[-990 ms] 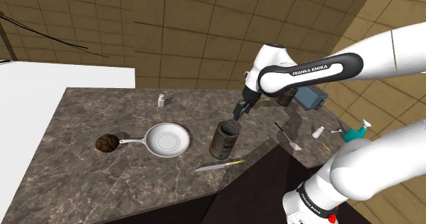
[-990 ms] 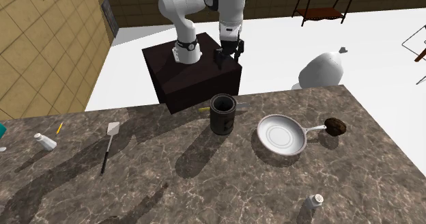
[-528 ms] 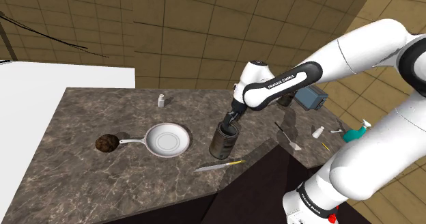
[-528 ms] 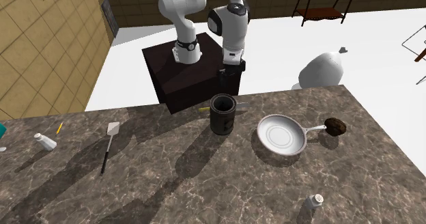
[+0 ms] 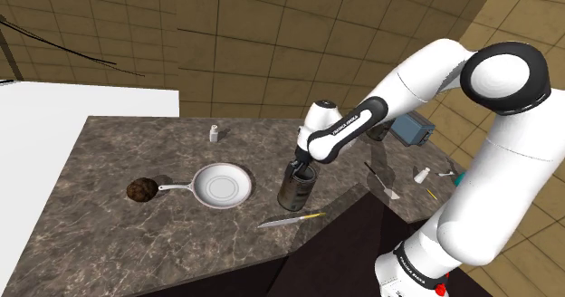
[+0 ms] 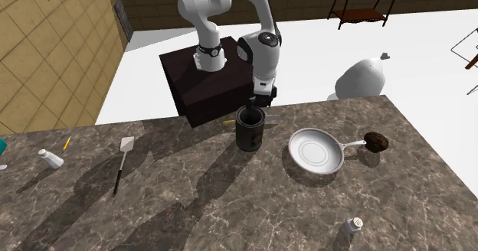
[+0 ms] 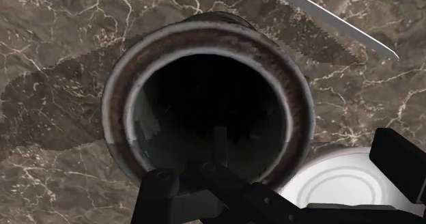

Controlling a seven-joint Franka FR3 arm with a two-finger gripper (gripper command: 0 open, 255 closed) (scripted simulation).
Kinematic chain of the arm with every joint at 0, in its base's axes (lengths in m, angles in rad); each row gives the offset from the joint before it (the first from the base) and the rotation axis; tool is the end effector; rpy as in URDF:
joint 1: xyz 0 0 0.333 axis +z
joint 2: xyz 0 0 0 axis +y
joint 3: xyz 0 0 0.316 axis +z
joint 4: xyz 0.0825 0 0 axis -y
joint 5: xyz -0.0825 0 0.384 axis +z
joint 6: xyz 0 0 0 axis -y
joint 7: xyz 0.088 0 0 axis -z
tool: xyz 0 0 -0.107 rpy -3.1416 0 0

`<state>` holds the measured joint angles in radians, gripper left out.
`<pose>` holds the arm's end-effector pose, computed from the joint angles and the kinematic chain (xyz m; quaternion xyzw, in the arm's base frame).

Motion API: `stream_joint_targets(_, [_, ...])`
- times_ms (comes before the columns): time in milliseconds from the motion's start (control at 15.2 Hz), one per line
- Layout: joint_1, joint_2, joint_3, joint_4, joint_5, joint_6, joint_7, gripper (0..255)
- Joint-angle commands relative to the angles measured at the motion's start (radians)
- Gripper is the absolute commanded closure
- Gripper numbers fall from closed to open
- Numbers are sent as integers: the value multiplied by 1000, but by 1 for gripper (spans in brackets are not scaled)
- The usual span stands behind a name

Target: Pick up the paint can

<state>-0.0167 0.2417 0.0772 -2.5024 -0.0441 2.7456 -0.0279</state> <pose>0.4676 0.0317 0.1914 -0.9980 -0.0634 -0.0013 0.0007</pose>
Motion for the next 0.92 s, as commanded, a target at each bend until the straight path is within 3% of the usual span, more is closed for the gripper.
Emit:
stream_joint_targets(0, [3,37,-4,6,-8,32,6,0])
stream_joint_targets(330, [9,92,-13,16,-18,77,13,0])
stream_joint_targets(396, [10,92,-13,14,-19,79,14,255])
stream_joint_targets(858, [9,95,-13,15,-19,81,14,255])
